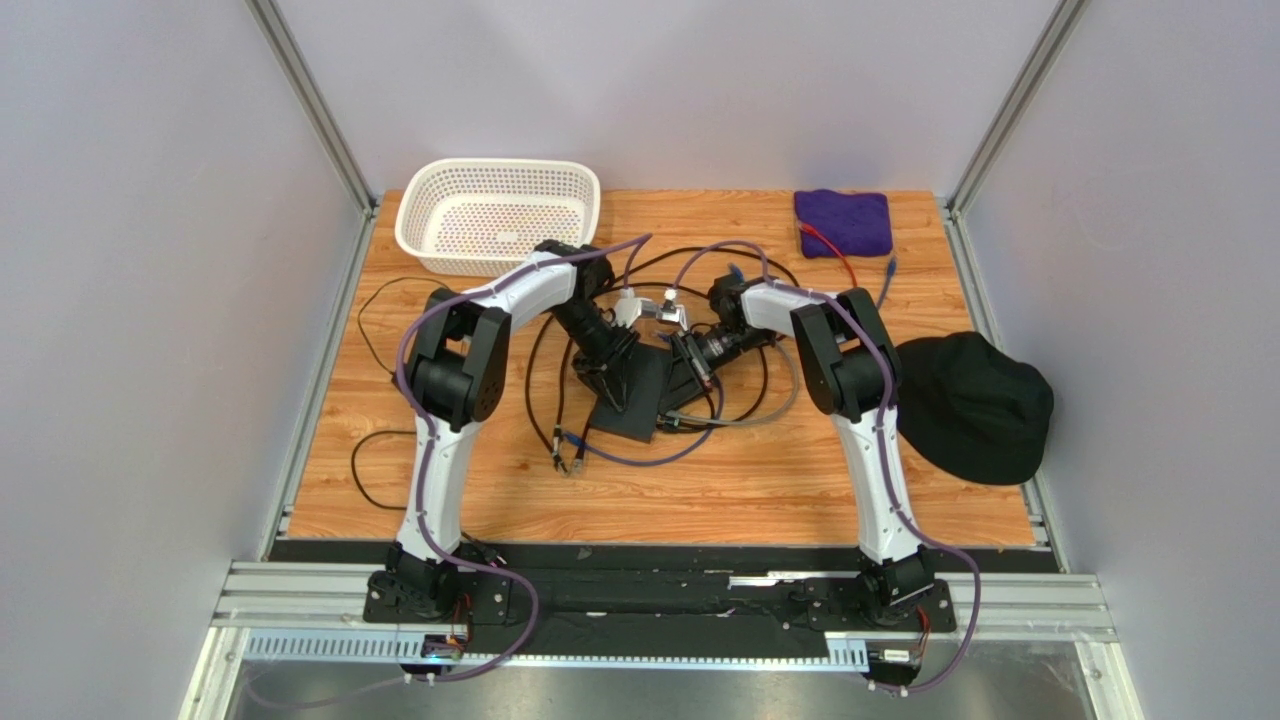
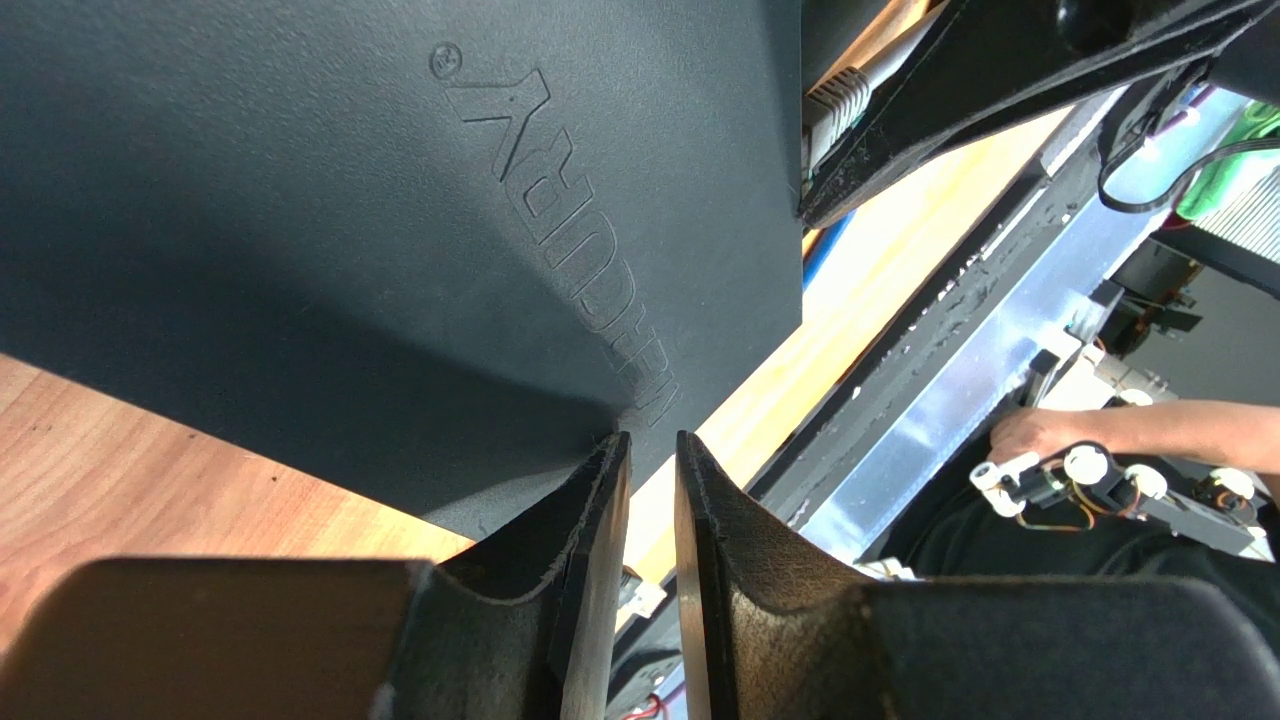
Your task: Pull the plug from the switch port
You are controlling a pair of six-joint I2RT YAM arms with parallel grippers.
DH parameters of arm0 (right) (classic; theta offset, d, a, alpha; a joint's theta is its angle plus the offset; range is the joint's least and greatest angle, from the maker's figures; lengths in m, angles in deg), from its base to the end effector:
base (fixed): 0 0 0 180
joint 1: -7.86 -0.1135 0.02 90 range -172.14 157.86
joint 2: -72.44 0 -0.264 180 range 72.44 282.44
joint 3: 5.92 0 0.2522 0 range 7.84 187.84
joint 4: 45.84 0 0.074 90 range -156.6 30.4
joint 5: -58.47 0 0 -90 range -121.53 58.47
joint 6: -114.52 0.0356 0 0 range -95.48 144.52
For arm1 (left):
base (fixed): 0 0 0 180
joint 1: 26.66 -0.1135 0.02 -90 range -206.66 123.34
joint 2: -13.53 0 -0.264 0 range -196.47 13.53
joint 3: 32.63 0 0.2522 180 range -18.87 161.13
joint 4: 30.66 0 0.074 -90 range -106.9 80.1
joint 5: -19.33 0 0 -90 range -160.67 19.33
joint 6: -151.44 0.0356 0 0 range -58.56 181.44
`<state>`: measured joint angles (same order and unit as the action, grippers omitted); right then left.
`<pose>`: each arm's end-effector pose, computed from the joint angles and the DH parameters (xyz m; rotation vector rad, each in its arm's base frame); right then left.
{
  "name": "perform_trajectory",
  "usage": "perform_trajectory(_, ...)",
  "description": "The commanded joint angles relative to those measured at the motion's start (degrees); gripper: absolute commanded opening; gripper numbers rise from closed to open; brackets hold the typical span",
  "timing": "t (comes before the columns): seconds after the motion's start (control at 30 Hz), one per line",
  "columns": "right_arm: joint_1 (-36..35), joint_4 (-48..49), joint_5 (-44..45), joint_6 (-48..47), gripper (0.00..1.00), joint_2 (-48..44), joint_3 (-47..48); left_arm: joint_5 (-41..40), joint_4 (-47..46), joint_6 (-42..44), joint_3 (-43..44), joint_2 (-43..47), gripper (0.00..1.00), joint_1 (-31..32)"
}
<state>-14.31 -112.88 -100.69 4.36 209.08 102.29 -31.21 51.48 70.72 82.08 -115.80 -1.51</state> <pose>0.3815 0.1914 0.0884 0.8277 -2.3664 -1.7249 0.3700 -0.1987 0.1533 -0.7652 -2.6684 0.9632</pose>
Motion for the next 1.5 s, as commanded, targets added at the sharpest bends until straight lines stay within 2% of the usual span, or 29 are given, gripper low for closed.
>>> perform_trajectory(0.0,0.3,-1.1,0.3,-3.7,0.29,1.1,1.6,-9.8,-5.5,1.8,-1.4,-3.1,0.3,0.3)
perform_trajectory(0.23,0.3,-1.6,1.3,-3.9,0.21,1.6,1.7,-9.9,-5.5,2.1,-1.4,-3.0,0.3,0.4)
perform_trajectory(0.3,0.4,-1.7,1.7,-4.1,0.12,1.6,1.7,-10.1,-5.5,2.0,-1.4,-3.0,0.3,0.5)
perform_trajectory(0.33,0.2,-1.7,2.8,-3.7,0.03,1.7,1.8,-10.1,-5.6,2.1,-1.5,-3.0,0.3,0.5)
perform_trajectory(0.37,0.3,-1.6,3.2,-3.5,0.0,2.0,1.8,-10.3,-5.6,2.0,-1.5,-3.0,0.3,0.6)
perform_trajectory(0.57,0.3,-2.3,5.3,-4.4,0.02,2.6,0.3,-10.5,-5.6,2.1,-1.5,-2.8,0.31,0.7)
perform_trajectory(0.6,0.4,-2.9,3.9,-5.2,0.07,2.8,0.3,-10.5,-5.6,2.1,-1.5,-2.8,0.31,0.8)
perform_trajectory(0.63,0.3,-3.5,3.5,-5.7,0.17,2.8,0.3,-10.5,-5.7,2.0,-1.5,-2.9,0.31,0.8)
perform_trajectory(0.7,0.3,-3.9,3.5,-5.9,0.21,3.1,0.6,-10.6,-5.7,2.1,-1.5,-2.9,0.31,0.9)
perform_trajectory(0.77,0.4,-4.1,3.7,-5.7,0.1,3.5,1.2,-10.8,-5.7,2.1,-1.5,-2.8,0.31,0.9)
perform_trajectory(0.87,0.4,-4.1,4.2,-4.9,0.03,4.1,1.5,-10.8,-5.6,2.2,-1.5,-2.8,0.31,1.0)
perform_trajectory(1.13,1.7,-4.2,4.2,-2.0,0.0,6.0,3.5,-11.2,-5.6,2.5,-1.5,-2.8,0.31,1.1)
perform_trajectory(1.47,1.7,-5.4,5.3,-3.0,0.0,5.6,4.0,-11.2,-5.5,2.6,-1.5,-2.8,0.31,1.2)
